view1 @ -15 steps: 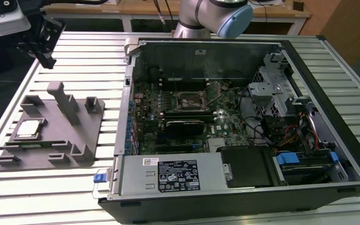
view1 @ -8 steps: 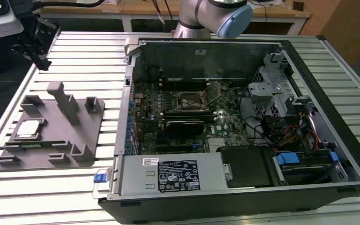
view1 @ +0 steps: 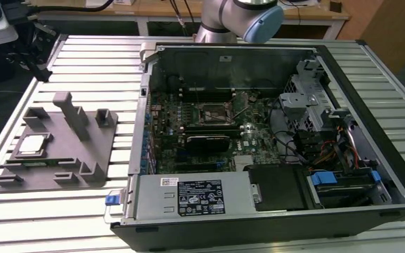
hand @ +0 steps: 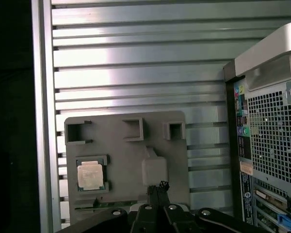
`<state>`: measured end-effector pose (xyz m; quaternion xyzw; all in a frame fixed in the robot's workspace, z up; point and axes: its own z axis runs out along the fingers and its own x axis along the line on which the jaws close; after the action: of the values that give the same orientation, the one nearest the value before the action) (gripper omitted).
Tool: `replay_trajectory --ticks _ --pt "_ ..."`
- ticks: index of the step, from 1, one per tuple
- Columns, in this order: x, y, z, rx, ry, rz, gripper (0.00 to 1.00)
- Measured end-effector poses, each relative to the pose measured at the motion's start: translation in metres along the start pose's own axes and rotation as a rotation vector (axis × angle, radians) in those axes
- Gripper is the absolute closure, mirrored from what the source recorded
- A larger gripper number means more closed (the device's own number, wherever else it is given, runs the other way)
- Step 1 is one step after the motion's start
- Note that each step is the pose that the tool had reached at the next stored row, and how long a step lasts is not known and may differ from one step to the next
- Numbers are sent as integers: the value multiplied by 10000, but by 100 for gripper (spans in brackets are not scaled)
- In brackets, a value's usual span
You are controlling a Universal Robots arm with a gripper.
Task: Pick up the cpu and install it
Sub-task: 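Reach for the cpu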
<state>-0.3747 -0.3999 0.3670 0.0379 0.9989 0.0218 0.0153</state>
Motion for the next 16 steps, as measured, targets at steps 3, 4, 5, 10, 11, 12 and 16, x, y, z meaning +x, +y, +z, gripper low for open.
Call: replay_trajectory --ticks 3,4,5,10,11,12,16 --pt "44 -5 18 0 0 -1 89" --pt "60 -7 24 0 0 -1 89" --pt "75 -9 30 0 0 0 89" --pt "147 -18 61 1 1 -1 89" --pt "162 -19 68 0 0 -1 89" --pt "175 -21 75 0 0 -1 89" --pt "230 -28 102 0 0 -1 89"
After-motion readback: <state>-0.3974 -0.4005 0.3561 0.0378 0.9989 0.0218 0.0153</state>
